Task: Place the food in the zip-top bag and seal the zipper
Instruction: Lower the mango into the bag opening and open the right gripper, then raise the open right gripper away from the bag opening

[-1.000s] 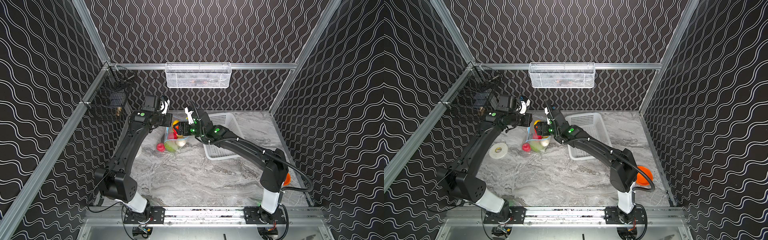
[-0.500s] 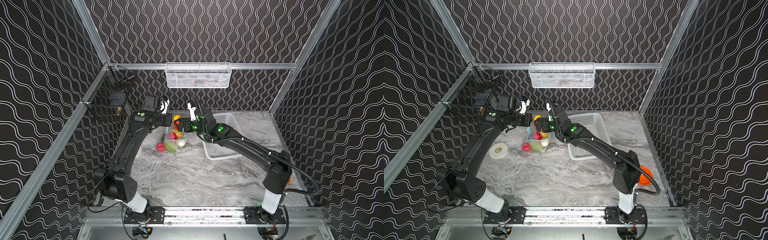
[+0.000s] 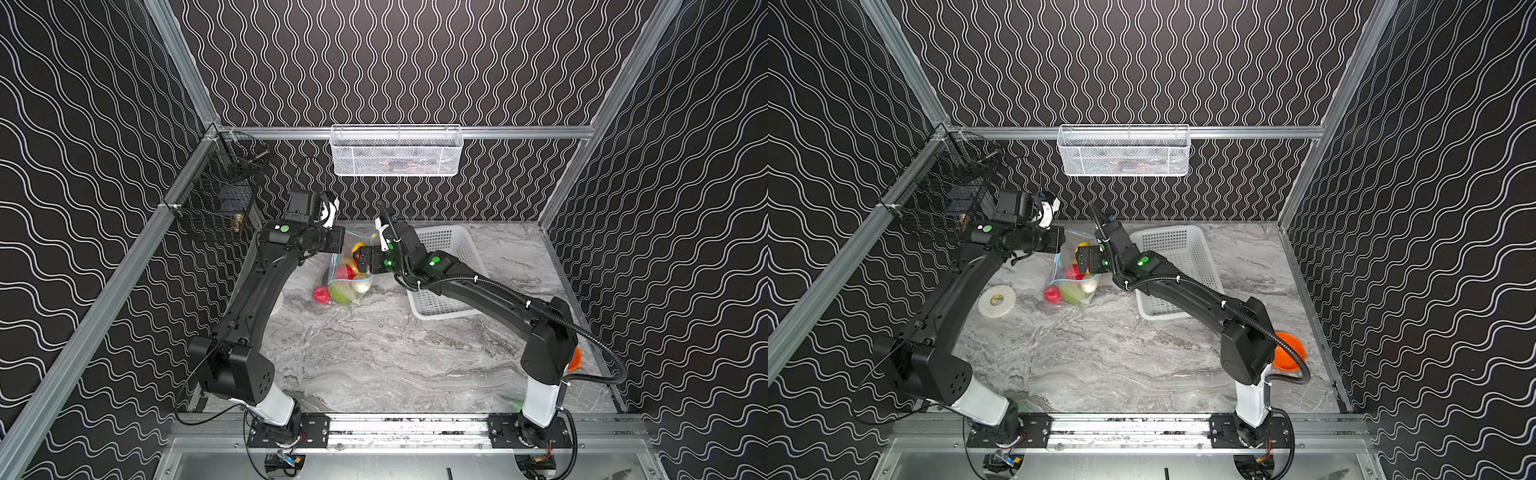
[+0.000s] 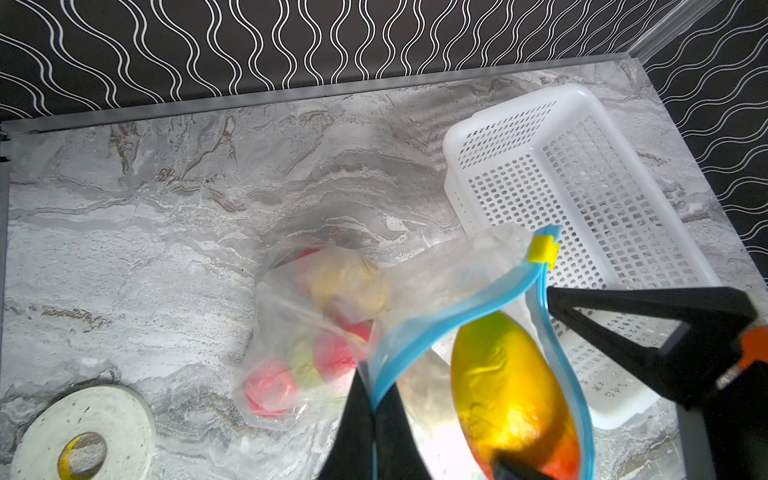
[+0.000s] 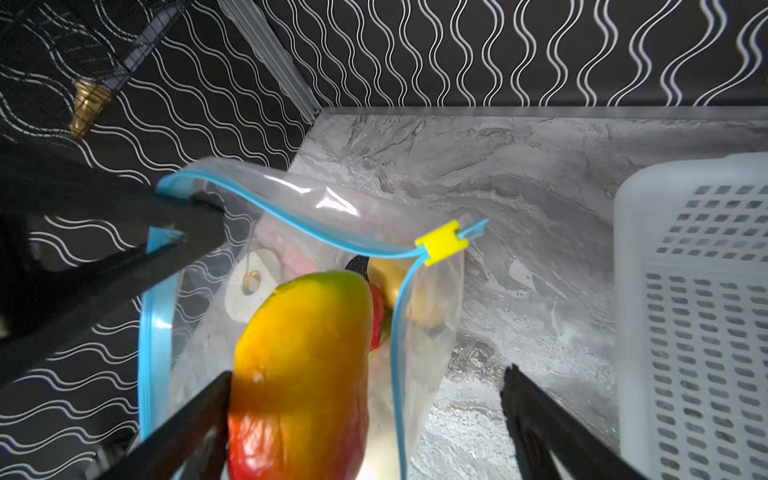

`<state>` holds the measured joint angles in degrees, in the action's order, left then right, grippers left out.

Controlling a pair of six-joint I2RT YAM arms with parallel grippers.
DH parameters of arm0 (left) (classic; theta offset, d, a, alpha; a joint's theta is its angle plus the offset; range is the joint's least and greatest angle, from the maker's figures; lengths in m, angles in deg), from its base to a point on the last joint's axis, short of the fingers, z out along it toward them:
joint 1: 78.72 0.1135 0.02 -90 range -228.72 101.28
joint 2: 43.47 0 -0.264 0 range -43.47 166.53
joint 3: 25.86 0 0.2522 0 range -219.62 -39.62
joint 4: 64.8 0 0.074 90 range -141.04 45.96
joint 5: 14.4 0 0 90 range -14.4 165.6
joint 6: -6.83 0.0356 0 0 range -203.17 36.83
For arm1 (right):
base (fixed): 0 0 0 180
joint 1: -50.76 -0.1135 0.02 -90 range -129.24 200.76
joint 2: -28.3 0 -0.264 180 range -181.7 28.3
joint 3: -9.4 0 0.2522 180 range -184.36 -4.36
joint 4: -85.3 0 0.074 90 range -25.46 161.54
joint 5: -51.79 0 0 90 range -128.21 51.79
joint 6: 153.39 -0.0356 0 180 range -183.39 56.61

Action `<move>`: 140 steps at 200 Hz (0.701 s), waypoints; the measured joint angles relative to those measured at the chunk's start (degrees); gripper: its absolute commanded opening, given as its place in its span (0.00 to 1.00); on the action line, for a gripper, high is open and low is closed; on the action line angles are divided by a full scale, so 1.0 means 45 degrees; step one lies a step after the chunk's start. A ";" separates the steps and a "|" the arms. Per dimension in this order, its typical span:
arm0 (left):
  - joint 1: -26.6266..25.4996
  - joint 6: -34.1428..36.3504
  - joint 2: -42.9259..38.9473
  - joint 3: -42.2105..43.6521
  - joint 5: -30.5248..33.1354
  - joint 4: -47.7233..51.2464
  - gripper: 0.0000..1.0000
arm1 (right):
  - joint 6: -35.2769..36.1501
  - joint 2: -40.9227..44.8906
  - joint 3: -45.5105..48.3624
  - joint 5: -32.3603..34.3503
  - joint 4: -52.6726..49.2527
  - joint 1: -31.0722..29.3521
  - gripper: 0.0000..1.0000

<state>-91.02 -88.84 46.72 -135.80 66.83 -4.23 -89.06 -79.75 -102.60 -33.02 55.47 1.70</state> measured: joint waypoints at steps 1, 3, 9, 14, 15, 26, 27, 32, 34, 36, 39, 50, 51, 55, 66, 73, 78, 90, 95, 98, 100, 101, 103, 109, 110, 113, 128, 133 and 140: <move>0.0000 0.0000 0.0000 0.0000 0.0000 0.0000 0.00 | 0.0015 -0.0005 0.0005 -0.0024 0.0019 0.0000 0.99; 0.0000 0.0000 0.0000 0.0000 0.0000 0.0000 0.00 | 0.0024 -0.0010 0.0010 -0.0044 0.0039 0.0000 0.99; 0.0000 0.0000 0.0000 0.0000 0.0000 0.0000 0.00 | 0.0053 -0.0029 0.0034 -0.0151 0.0131 0.0010 0.99; 0.0000 0.0000 0.0000 0.0000 0.0000 0.0000 0.00 | 0.0073 -0.0039 0.0083 -0.0311 0.0228 0.0015 0.99; 0.0000 0.0000 0.0000 0.0000 0.0000 0.0000 0.00 | 0.0092 -0.0039 0.0102 -0.0340 0.0253 0.0024 0.99; 0.0000 0.0000 0.0000 0.0000 0.0000 0.0000 0.00 | 0.0189 -0.0039 0.0311 -0.0704 0.0539 0.0092 0.99; 0.0000 0.0000 0.0000 0.0000 0.0000 0.0000 0.00 | 0.0194 -0.0039 0.0345 -0.0782 0.0578 0.0102 0.99; 0.0000 0.0000 -0.0005 0.0000 0.0005 0.0000 0.00 | 0.0199 -0.0039 0.0500 -0.1054 0.0767 0.0160 0.99; 0.0000 0.0000 -0.0010 0.0000 0.0005 0.0000 0.00 | 0.0204 -0.0039 0.0544 -0.1137 0.0816 0.0180 0.99; 0.0000 0.0000 -0.0019 0.0005 0.0005 0.0000 0.00 | 0.0219 -0.0039 0.0627 -0.1239 0.0899 0.0219 0.99; 0.0000 0.0000 -0.0029 0.0010 0.0005 0.0000 0.00 | 0.0233 -0.0039 0.0763 -0.1438 0.1039 0.0282 0.99; 0.0005 0.0005 -0.0102 0.0049 0.0010 0.0000 0.00 | 0.0228 -0.0034 0.1239 -0.1933 0.1481 0.0554 0.99; 0.0005 0.0005 -0.0112 0.0053 0.0015 0.0005 0.00 | 0.0228 -0.0029 0.1316 -0.1996 0.1559 0.0597 0.99; 0.0005 0.0005 -0.0136 0.0058 0.0010 0.0005 0.00 | 0.0238 -0.0015 0.1515 -0.2108 0.1715 0.0699 0.99; 0.0005 0.0005 -0.0204 0.0073 0.0019 0.0005 0.00 | 0.0238 0.0068 0.2059 -0.2535 0.2040 0.0996 0.99; 0.0005 0.0005 -0.0233 0.0073 0.0015 0.0000 0.00 | 0.0238 0.0141 0.2356 -0.2735 0.2239 0.1156 0.99; 0.0005 0.0005 -0.0238 0.0073 0.0015 0.0000 0.00 | 0.0238 0.0209 0.2550 -0.2866 0.2380 0.1263 0.99; 0.0005 0.0005 -0.0238 0.0073 0.0015 0.0000 0.00 | 0.0257 0.0355 0.2807 -0.3113 0.2603 0.1360 0.99; 0.0010 0.0005 -0.0238 0.0073 0.0015 0.0000 0.00 | 0.0287 0.0403 0.2861 -0.3230 0.2681 0.1370 0.99; 0.0015 0.0005 -0.0238 0.0078 0.0015 0.0000 0.00 | 0.0316 0.0432 0.2866 -0.3303 0.2691 0.1370 0.99; 0.0015 0.0005 -0.0238 0.0078 0.0015 0.0000 0.00 | 0.0335 0.0442 0.2866 -0.3342 0.2705 0.1370 0.99; 0.0015 0.0005 -0.0238 0.0078 0.0015 0.0000 0.00 | 0.0345 0.0452 0.2866 -0.3361 0.2715 0.1370 0.99; 0.0019 0.0005 -0.0238 0.0078 0.0010 0.0000 0.00 | 0.0364 0.0466 0.2866 -0.3410 0.2739 0.1370 0.99; 0.0019 0.0005 -0.0238 0.0078 0.0010 0.0000 0.00 | 0.0418 0.0510 0.2851 -0.3555 0.2783 0.1384 0.99; 0.0019 0.0005 -0.0238 0.0078 0.0010 0.0000 0.00 | 0.0442 0.0520 0.2837 -0.3585 0.2778 0.1389 0.99; 0.0024 0.0005 -0.0238 0.0078 0.0010 0.0000 0.00 | 0.0486 0.0544 0.2817 -0.3638 0.2773 0.1399 0.99; 0.0034 0.0000 -0.0219 0.0078 0.0010 -0.0005 0.00 | 0.0602 0.0811 0.2856 -0.3891 0.2798 0.1404 0.99; 0.0034 0.0000 -0.0209 0.0078 0.0010 -0.0005 0.00 | 0.0622 0.0942 0.2943 -0.3954 0.2875 0.1404 0.99; 0.0039 0.0000 -0.0175 0.0073 0.0005 -0.0010 0.00 | 0.0685 0.1151 0.3128 -0.3988 0.2973 0.1413 0.99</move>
<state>-90.84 -88.84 45.94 -135.47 66.85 -4.28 -85.98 -74.57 -88.52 -50.97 68.84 8.07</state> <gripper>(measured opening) 0.048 0.988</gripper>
